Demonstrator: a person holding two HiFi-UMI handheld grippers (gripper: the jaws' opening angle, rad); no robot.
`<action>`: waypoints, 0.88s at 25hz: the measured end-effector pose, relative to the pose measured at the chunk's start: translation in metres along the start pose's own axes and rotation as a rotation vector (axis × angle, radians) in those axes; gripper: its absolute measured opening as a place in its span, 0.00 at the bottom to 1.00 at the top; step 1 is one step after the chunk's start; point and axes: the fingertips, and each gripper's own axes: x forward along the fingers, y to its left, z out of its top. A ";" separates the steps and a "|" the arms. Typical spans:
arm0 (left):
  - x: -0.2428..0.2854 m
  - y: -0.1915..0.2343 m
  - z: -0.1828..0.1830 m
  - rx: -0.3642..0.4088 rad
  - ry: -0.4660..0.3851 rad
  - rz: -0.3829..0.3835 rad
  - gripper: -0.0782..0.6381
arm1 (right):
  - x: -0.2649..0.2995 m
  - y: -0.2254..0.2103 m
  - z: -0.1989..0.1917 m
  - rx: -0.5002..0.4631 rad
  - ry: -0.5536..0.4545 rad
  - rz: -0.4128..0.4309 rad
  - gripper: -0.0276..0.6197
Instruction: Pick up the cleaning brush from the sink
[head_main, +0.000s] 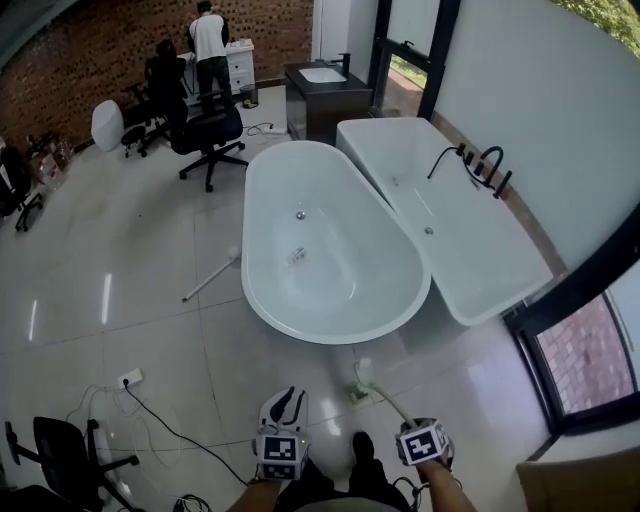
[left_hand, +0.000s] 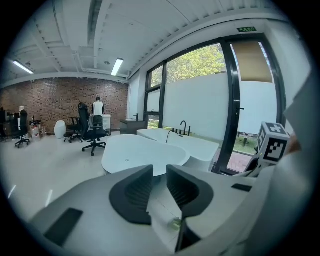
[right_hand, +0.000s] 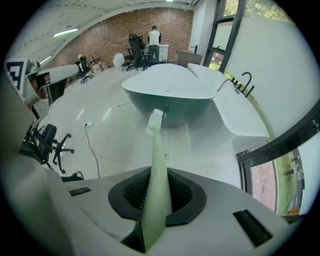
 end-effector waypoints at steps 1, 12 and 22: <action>-0.003 -0.002 0.000 0.001 -0.001 -0.014 0.24 | -0.014 0.002 0.001 0.017 -0.029 -0.007 0.09; -0.076 -0.063 0.072 0.013 -0.059 -0.021 0.21 | -0.177 -0.032 0.011 0.080 -0.366 -0.073 0.09; -0.110 -0.168 0.090 0.064 -0.120 0.067 0.20 | -0.268 -0.107 -0.012 0.108 -0.698 -0.028 0.09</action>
